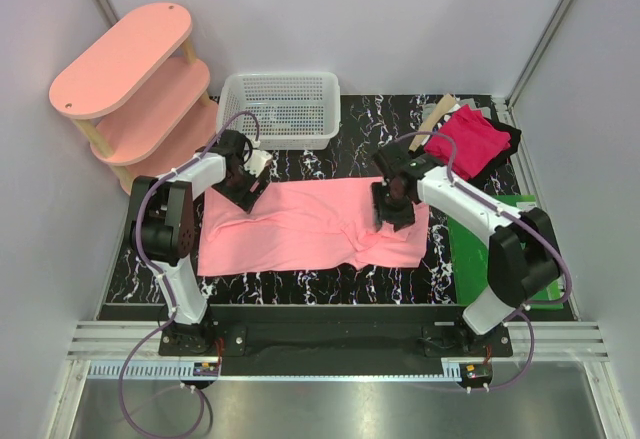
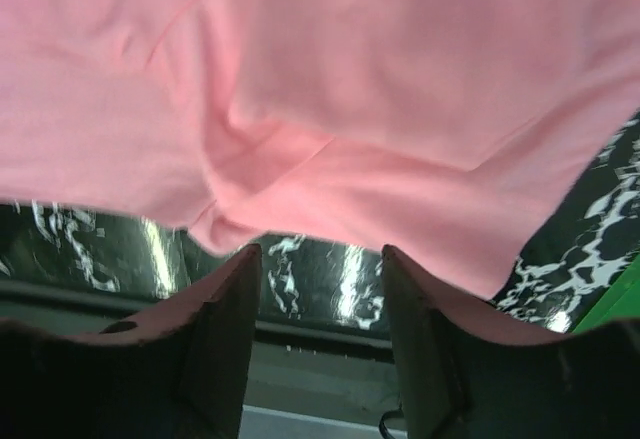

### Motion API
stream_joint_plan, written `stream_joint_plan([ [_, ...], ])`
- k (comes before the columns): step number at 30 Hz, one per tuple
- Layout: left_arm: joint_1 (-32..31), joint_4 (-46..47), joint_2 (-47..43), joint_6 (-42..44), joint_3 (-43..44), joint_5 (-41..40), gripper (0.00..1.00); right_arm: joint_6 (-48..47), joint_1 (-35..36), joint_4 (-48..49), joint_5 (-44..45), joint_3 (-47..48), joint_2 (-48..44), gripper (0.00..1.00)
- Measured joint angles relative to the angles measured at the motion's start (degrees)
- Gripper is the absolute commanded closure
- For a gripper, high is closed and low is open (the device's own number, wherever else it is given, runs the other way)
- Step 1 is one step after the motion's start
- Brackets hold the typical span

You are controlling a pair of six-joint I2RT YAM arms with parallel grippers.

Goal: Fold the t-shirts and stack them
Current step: Fold the tshirt

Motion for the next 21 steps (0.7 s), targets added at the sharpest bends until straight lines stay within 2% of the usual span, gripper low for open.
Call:
stream_joint_plan([
  [2, 0.0, 0.0, 0.0, 0.0, 0.0, 0.0, 0.22, 0.3, -3.2, 0.9, 2.1, 0.3, 0.0, 0.72],
  [7, 0.0, 0.0, 0.0, 0.0, 0.0, 0.0, 0.22, 1.6, -12.9, 4.9, 5.8, 0.7, 1.8, 0.79],
  [15, 0.0, -0.5, -1.0, 0.1, -0.1, -0.2, 0.22, 2.0, -17.6, 10.3, 4.0, 4.8, 17.3, 0.81],
  [21, 0.0, -0.5, -2.8, 0.4, -1.1, -0.1, 0.22, 2.2, -19.6, 10.6, 2.2, 9.5, 20.7, 0.81],
])
